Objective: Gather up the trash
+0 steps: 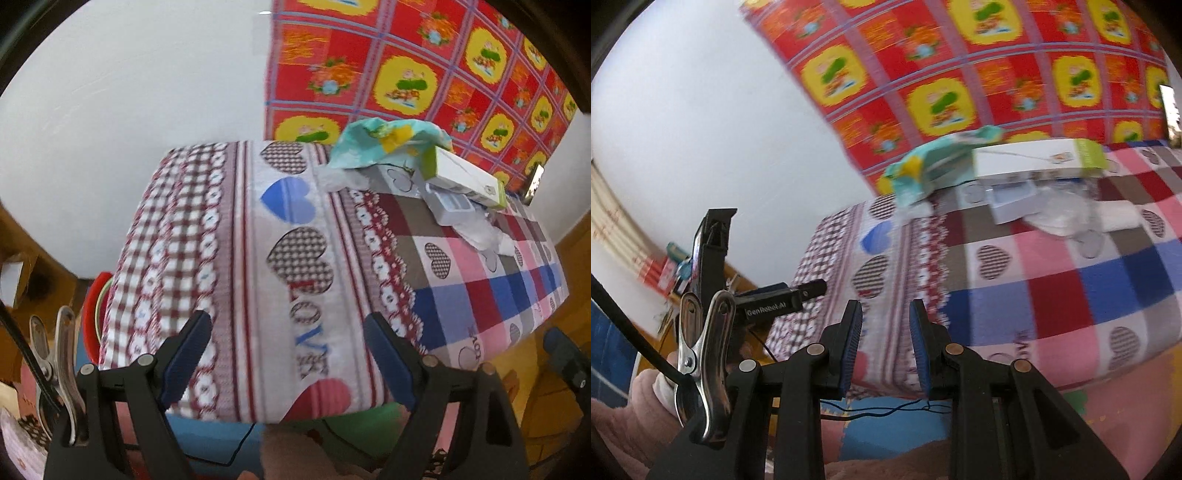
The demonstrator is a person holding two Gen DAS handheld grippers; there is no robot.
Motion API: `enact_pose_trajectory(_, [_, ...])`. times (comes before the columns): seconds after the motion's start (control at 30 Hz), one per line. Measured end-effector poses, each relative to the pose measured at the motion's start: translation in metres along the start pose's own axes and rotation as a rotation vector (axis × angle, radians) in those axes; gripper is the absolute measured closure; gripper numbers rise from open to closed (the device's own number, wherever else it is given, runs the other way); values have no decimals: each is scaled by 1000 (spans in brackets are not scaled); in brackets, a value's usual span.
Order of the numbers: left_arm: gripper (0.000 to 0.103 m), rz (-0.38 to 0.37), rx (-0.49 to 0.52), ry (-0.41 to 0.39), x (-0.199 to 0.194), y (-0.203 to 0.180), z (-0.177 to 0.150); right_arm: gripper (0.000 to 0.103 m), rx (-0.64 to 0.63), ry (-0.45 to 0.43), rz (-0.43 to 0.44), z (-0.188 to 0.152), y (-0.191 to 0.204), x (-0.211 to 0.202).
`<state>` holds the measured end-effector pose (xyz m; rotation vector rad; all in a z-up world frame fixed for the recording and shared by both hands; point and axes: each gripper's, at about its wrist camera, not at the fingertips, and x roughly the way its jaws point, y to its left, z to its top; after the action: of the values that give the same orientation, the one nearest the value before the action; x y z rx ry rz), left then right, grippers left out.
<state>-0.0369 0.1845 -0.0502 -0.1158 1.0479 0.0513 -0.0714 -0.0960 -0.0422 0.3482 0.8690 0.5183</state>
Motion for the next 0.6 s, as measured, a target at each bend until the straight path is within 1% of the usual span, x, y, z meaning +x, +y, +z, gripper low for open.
enact_pose_trajectory(0.2, [15,-12,43,1,23,-28,31,75,57,-21,-72,15,-38,-2])
enact_pose_trajectory(0.33, [15,-33,67,5,48,-47,54,75,90,-17,-114,24,-57,1])
enact_pose_trajectory(0.47, [15,-53,64,14,74,-57,79,75,140,-13,-149,32,-78,10])
enact_pose_trajectory(0.6, [15,-56,87,19,101,-66,103,75,179,-7,-177,35,-93,21])
